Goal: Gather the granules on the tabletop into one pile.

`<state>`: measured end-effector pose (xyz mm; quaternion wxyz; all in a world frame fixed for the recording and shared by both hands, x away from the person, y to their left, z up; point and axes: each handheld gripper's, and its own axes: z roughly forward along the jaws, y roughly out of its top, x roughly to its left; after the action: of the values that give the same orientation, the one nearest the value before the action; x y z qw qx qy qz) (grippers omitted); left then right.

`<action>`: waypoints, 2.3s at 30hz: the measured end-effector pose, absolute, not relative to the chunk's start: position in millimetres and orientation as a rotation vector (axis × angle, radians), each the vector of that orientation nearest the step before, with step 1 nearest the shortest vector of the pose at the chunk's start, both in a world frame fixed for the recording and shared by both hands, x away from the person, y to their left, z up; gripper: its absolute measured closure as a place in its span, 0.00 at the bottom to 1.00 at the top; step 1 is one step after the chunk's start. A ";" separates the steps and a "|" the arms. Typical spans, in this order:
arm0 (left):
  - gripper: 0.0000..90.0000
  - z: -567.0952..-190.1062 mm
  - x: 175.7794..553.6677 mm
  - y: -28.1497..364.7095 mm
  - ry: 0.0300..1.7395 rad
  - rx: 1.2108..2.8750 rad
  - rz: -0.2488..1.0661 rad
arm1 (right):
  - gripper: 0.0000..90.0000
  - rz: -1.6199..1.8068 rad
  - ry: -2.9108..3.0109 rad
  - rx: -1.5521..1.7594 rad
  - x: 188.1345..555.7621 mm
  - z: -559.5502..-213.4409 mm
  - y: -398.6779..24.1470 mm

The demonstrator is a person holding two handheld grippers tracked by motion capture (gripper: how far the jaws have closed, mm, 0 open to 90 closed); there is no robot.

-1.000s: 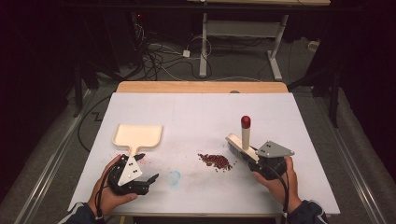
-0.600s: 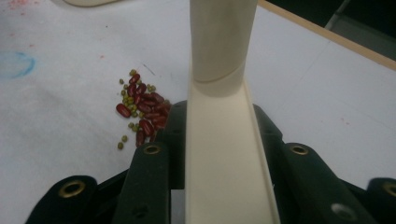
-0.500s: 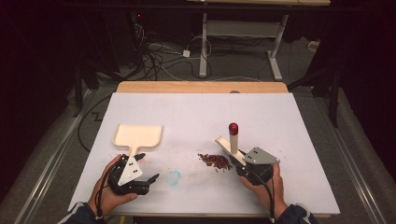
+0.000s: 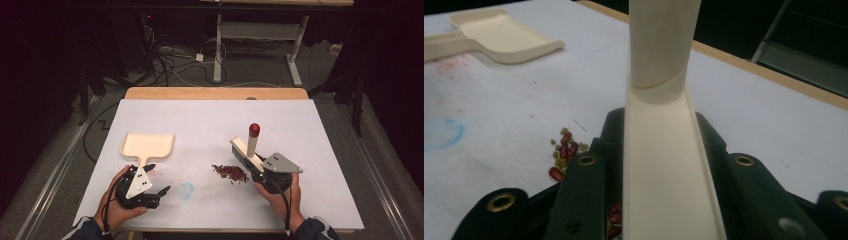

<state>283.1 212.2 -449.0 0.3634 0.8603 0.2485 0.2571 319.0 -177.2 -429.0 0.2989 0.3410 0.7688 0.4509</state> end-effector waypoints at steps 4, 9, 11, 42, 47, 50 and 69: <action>0.22 -448.9 283.3 212.2 0.642 2.212 0.662 | 0.75 1.302 2.061 0.965 314.8 -423.9 -166.5; 0.22 -448.3 283.3 214.0 0.647 2.209 0.664 | 0.75 1.349 2.112 0.937 306.2 -426.6 -135.4; 0.23 -448.6 283.2 214.2 0.648 2.207 0.664 | 0.75 1.364 2.136 0.924 304.4 -430.2 -122.9; 0.22 -448.5 282.0 213.5 0.638 2.211 0.662 | 0.75 1.264 2.093 1.036 309.9 -435.8 -128.2; 0.22 -448.2 281.8 214.1 0.639 2.210 0.664 | 0.75 1.284 2.102 0.978 306.3 -424.0 -136.9; 0.22 -448.3 281.8 213.8 0.640 2.210 0.664 | 0.75 1.287 2.104 0.952 305.0 -415.9 -145.4; 0.22 -447.6 283.7 215.1 0.657 2.205 0.671 | 0.75 1.206 2.179 0.935 303.8 -374.4 -261.3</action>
<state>283.7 215.1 -447.6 0.3641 0.8568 0.2554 0.2609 303.8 -261.3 -374.4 0.2383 0.3412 0.7955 0.4404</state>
